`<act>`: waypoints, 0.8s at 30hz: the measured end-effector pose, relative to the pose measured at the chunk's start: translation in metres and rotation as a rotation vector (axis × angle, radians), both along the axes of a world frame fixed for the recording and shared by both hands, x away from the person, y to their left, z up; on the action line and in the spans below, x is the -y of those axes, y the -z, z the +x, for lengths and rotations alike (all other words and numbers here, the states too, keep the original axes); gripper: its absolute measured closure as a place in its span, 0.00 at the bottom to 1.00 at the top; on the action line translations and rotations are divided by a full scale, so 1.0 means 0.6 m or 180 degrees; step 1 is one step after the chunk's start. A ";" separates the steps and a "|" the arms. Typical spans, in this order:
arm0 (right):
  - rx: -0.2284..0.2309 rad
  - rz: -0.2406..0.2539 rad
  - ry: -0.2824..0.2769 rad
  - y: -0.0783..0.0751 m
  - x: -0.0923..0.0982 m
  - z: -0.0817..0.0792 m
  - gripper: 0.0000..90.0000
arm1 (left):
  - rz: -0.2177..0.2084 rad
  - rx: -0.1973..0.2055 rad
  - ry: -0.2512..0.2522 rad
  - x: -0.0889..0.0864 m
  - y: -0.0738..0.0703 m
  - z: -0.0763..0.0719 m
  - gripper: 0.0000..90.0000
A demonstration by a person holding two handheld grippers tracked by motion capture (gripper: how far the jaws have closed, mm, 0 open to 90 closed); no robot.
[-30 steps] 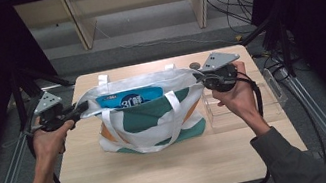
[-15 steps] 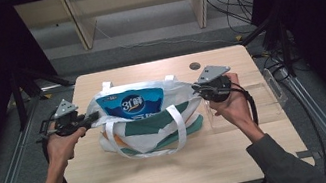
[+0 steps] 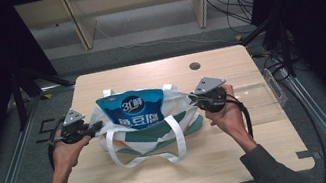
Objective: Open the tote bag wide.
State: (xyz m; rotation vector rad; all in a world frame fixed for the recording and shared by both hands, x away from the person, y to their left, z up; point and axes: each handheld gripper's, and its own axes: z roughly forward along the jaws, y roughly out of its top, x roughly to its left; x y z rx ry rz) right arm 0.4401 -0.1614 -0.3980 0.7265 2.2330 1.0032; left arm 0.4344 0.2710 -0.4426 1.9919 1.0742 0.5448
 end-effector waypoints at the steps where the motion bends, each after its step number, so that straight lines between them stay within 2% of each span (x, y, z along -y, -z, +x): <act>1: -0.0047 -0.0054 -0.0019 0.012 -0.003 0.002 0.96 | 0.0078 -0.0057 0.0016 0.001 0.012 0.001 0.90; 2: -0.0047 -0.0054 -0.0019 0.012 -0.003 0.002 0.96 | 0.0078 -0.0057 0.0016 0.001 0.012 0.001 0.90; 3: -0.0100 -0.0077 -0.0025 0.022 -0.006 0.001 0.96 | 0.0087 -0.0112 0.0052 0.001 0.025 0.002 0.90; 6: -0.0118 -0.0136 -0.0043 0.031 -0.008 0.000 0.96 | 0.0062 -0.0150 0.0050 0.003 0.037 0.002 0.90; 7: -0.0147 -0.0172 -0.0029 0.040 -0.012 -0.003 0.96 | 0.0120 -0.0158 0.0055 0.003 0.041 0.001 0.90; 8: -0.0147 -0.0172 -0.0029 0.040 -0.012 -0.003 0.96 | 0.0120 -0.0158 0.0055 0.003 0.041 0.001 0.90; 9: -0.0184 -0.0239 -0.0030 0.048 -0.016 -0.009 0.96 | 0.0100 -0.0164 0.0075 0.003 0.043 0.002 0.90; 12: -0.0220 -0.0260 -0.0028 0.057 -0.018 -0.011 0.96 | 0.0109 -0.0191 0.0081 0.001 0.048 0.003 0.90; 13: -0.0311 -0.0266 -0.0009 0.068 -0.021 -0.015 0.96 | 0.0143 -0.0217 0.0077 0.000 0.050 0.003 0.90; 14: -0.0311 -0.0266 -0.0009 0.068 -0.021 -0.015 0.96 | 0.0145 -0.0226 0.0089 0.000 0.052 0.004 0.90; 15: -0.0372 -0.0303 -0.0020 0.077 -0.024 -0.016 0.96 | 0.0143 -0.0204 0.0070 0.001 0.055 0.004 0.90; 16: -0.0372 -0.0303 -0.0020 0.077 -0.024 -0.016 0.96 | 0.0265 -0.0263 0.0157 -0.004 0.056 0.005 0.90; 17: -0.0388 -0.0326 -0.0012 0.082 -0.025 -0.017 0.96 | 0.0099 -0.0226 0.0055 0.002 0.064 0.005 0.90; 19: -0.0442 -0.0357 -0.0016 0.092 -0.028 -0.019 0.96 | 0.0191 -0.0296 0.0095 0.000 0.070 0.005 0.91; 20: -0.0479 -0.0381 -0.0018 0.096 -0.028 -0.020 0.96 | 0.0174 -0.0323 0.0092 0.001 0.074 0.006 0.91; 21: -0.0497 -0.0376 -0.0013 0.102 -0.030 -0.020 0.96 | 0.0167 -0.0296 0.0095 0.001 0.079 0.006 0.91; 22: -0.0537 -0.0408 -0.0022 0.106 -0.031 -0.021 0.96 | 0.0194 -0.0369 0.0099 0.002 0.080 0.006 0.91; 23: -0.0565 -0.0457 -0.0040 0.114 -0.033 -0.023 0.96 | 0.0343 -0.0405 0.0229 -0.004 0.079 0.007 0.91; 24: -0.0565 -0.0457 -0.0040 0.114 -0.033 -0.023 0.96 | 0.0343 -0.0405 0.0229 -0.004 0.079 0.007 0.91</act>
